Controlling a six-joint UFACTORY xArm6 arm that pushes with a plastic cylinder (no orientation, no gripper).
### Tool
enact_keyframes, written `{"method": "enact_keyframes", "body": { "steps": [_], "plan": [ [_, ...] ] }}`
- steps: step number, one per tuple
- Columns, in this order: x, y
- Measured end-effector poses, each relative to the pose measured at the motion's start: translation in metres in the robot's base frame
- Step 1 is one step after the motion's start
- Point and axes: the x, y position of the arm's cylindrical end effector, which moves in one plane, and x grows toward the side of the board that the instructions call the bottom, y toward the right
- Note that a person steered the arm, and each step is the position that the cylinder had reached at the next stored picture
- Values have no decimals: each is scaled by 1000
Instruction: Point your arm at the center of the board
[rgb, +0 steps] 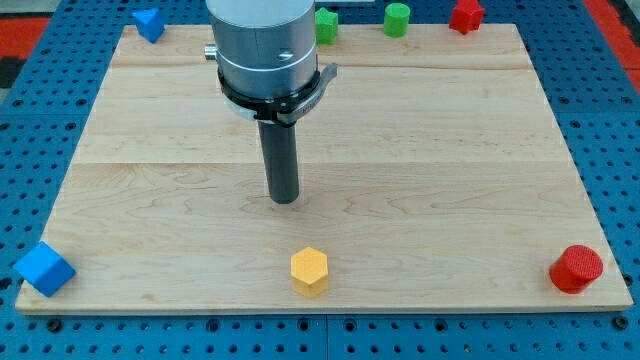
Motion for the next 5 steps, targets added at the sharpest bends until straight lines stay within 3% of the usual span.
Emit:
{"method": "enact_keyframes", "body": {
  "steps": [2, 4, 5],
  "plan": [
    [-1, 0],
    [-44, 0],
    [-44, 7]
  ]
}}
